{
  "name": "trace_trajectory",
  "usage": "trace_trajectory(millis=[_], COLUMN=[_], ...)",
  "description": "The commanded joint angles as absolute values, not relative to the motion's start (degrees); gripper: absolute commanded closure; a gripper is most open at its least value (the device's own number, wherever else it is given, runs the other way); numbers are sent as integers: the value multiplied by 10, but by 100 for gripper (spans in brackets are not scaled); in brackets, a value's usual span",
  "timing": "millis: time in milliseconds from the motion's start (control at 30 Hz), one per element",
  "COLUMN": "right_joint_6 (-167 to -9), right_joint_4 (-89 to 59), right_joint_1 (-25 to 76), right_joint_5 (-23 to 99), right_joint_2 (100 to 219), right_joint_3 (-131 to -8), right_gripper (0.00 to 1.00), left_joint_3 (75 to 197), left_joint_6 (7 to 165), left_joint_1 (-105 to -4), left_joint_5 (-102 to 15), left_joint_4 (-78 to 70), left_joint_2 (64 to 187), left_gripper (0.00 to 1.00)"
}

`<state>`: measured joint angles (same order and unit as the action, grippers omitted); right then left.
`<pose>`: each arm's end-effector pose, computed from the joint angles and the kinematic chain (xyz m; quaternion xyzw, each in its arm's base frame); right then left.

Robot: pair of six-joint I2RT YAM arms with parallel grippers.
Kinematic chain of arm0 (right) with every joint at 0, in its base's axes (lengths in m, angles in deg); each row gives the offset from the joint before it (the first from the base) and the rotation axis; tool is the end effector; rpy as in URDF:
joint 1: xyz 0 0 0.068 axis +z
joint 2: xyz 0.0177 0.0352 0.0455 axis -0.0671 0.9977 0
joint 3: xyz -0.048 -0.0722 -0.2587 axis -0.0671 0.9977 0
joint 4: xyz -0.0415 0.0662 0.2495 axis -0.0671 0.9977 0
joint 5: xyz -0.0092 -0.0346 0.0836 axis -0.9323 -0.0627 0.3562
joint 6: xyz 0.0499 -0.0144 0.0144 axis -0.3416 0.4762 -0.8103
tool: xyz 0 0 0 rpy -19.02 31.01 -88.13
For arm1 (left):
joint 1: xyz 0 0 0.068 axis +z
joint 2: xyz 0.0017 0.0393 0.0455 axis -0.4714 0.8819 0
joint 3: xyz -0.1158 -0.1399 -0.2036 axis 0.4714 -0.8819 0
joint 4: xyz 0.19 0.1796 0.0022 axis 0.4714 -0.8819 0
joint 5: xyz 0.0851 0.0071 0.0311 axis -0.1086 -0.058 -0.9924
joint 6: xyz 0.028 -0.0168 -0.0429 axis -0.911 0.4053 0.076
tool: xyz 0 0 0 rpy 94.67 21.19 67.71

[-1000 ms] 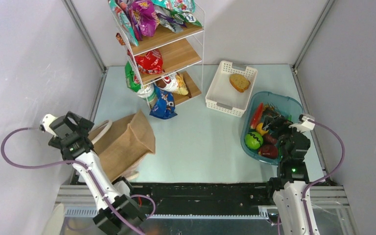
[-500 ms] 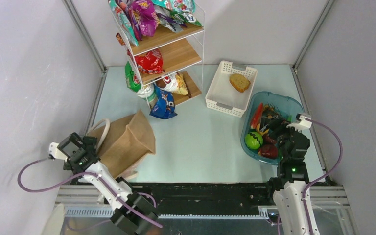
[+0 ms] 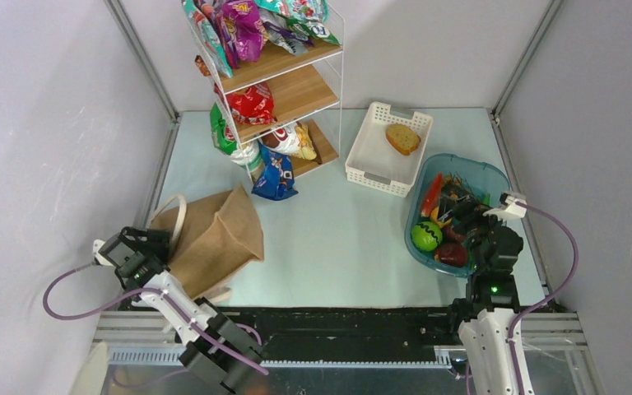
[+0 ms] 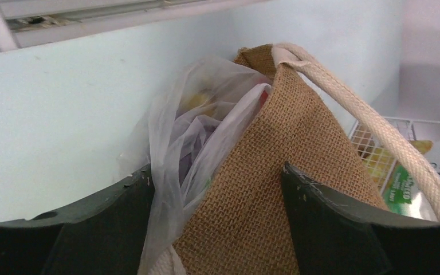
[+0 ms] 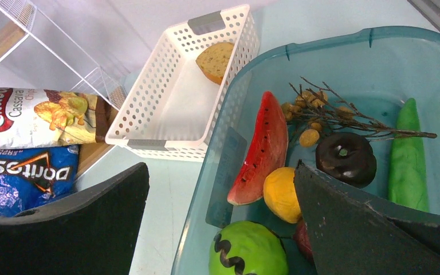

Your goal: Untie the knot of the grocery bags and take out the mixed food

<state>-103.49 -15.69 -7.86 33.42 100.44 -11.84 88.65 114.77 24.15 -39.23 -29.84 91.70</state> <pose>0.1328 -0.0071 0.2481 0.1464 0.7151 0.1318 0.6707 0.1021 0.1192 0.2065 -0.6196 0.6553 -0.0561 0.4284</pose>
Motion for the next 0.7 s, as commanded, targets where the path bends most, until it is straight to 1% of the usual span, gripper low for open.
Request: trace_trajectory(millis=[0, 33, 67, 100, 133, 167, 200, 233, 267, 300, 367, 467, 667], right_joint_6=[-1034, -1034, -1034, -1034, -1035, -1035, -1036, -1036, -1036, -1037, -1037, -1038, -1041], right_joint_4=[-158, -158, -158, -158, -158, -158, -158, -158, -158, -158, -142, -138, -121], right_joint_1=[-81, -81, -81, -81, -81, -81, -81, -81, -81, -81, -81, -81, -81], right_joint_5=[340, 340, 340, 339, 339, 339, 339, 338, 337, 336, 334, 334, 338], right_joint_2=[998, 998, 998, 998, 999, 999, 998, 998, 998, 997, 994, 989, 983], right_joint_3=[-136, -135, -135, -136, -135, -135, -135, -135, -136, -135, -136, -136, -146], right_gripper=[0, 0, 0, 0, 0, 0, 0, 0, 0, 0, 0, 0, 0], left_joint_3=[876, 878, 880, 880, 881, 880, 880, 880, 880, 880, 878, 879, 910], left_joint_6=[1150, 1148, 1145, 1144, 1143, 1142, 1142, 1140, 1139, 1138, 1138, 1137, 1105], left_joint_1=[234, 234, 234, 234, 234, 234, 234, 233, 233, 233, 232, 219, 113], left_joint_5=[-270, -260, -256, -249, -245, -238, -234, -225, -219, -217, -212, -209, -218], left_joint_4=[-298, -297, -296, -295, -295, -293, -291, -289, -289, -288, -288, -287, -288], left_joint_2=[943, 948, 950, 950, 950, 946, 944, 940, 937, 930, 915, 882, 816], left_gripper=[27, 35, 40, 50, 55, 65, 70, 79, 85, 96, 100, 100, 100])
